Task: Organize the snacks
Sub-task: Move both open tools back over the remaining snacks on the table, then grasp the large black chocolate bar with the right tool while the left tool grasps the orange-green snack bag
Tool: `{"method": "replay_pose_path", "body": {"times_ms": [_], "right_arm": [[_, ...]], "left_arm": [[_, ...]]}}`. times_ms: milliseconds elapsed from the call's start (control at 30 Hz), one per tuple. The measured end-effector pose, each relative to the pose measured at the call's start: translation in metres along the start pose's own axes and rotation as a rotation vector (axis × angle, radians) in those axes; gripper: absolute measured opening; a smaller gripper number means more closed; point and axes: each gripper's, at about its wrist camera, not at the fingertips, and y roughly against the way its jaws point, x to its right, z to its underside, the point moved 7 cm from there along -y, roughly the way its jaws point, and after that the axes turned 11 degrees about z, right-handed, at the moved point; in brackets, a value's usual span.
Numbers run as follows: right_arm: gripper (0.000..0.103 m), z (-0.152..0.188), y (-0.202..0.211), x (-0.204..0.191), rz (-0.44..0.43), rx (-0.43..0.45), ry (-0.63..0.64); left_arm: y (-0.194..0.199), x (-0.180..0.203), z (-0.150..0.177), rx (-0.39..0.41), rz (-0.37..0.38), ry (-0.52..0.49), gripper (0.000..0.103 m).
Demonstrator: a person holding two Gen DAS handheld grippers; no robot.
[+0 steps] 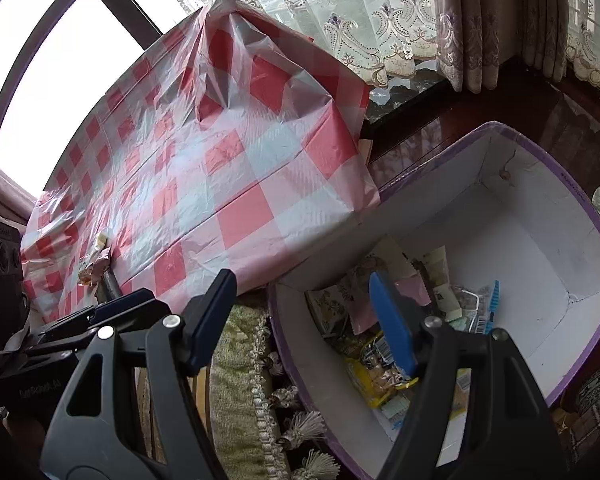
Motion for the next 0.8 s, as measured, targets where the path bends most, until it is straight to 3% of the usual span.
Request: {"method": "replay_pose_path", "body": {"times_ms": [533, 800], "right_arm": [[0.072, 0.015, 0.002, -0.089, -0.044, -0.021, 0.184], [0.072, 0.027, -0.001, -0.137, -0.056, -0.024, 0.303]], "left_arm": [[0.066, -0.067, 0.009, 0.150, -0.014, 0.171, 0.056], [0.112, -0.122, 0.021, 0.243, -0.064, 0.266, 0.056]]}}
